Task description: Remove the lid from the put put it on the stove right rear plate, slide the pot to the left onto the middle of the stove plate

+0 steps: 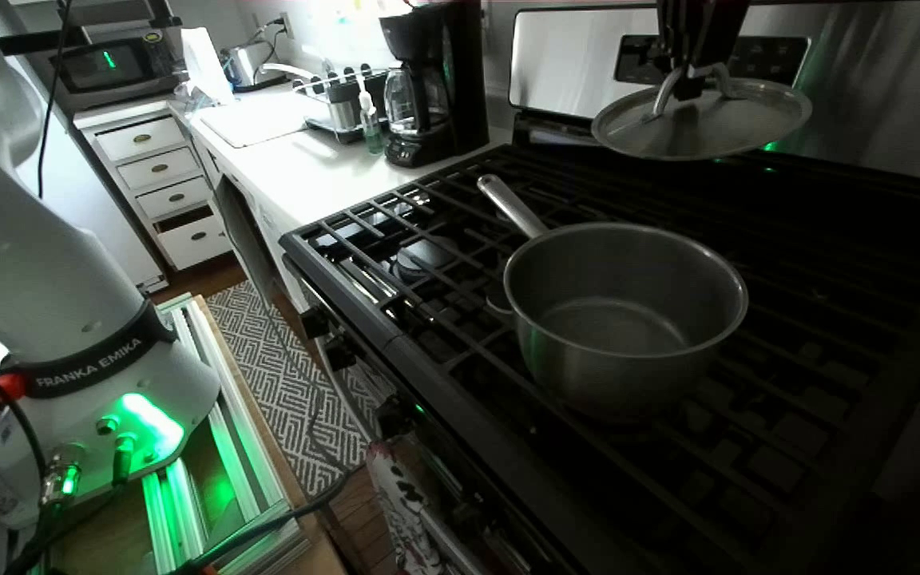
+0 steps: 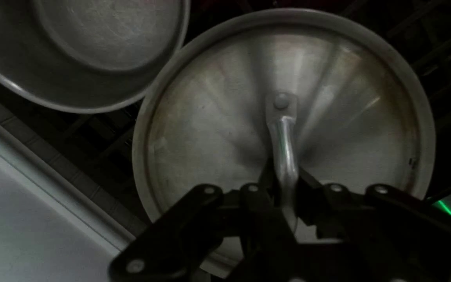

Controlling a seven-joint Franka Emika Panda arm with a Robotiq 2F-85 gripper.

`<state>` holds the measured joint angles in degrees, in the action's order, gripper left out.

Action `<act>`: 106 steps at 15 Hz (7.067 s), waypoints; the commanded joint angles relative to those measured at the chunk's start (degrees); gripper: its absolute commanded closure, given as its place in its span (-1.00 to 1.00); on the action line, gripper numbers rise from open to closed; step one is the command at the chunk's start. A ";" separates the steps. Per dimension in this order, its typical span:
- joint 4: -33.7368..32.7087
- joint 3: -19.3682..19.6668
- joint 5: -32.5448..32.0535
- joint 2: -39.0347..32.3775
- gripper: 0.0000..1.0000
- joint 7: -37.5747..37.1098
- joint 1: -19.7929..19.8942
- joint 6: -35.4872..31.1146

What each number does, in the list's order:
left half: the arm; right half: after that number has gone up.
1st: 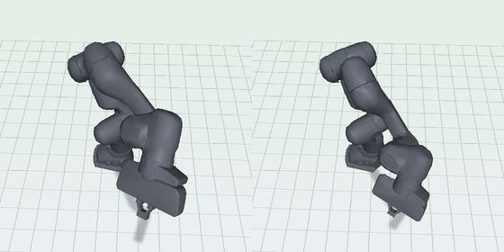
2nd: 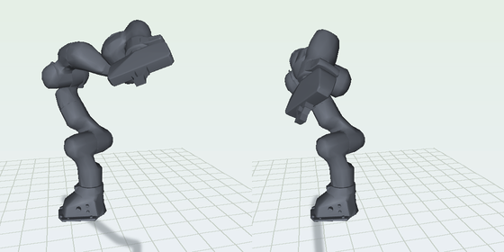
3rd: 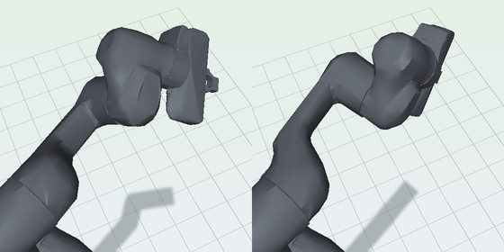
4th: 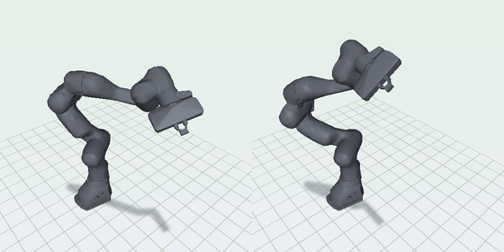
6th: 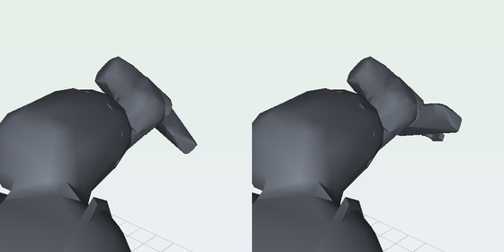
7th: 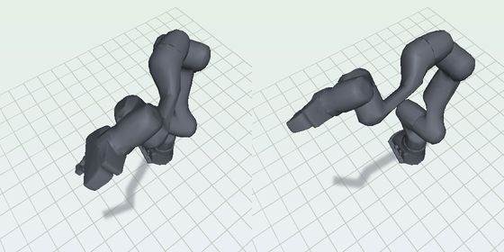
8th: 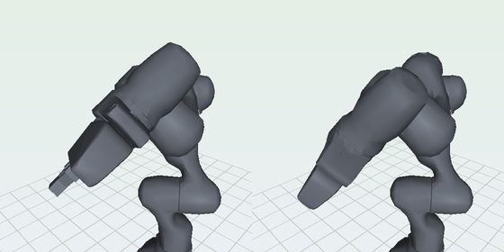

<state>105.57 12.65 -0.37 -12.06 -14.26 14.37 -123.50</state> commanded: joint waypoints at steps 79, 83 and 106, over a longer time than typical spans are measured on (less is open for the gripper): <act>11.34 4.15 1.59 3.95 -1.00 7.25 1.97 1.11; 13.05 4.45 0.43 2.91 -1.00 8.88 2.49 2.91; 14.21 1.90 5.38 -2.47 1.00 8.19 1.52 -1.57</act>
<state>120.06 14.93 4.19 -14.77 -6.48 16.07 -125.43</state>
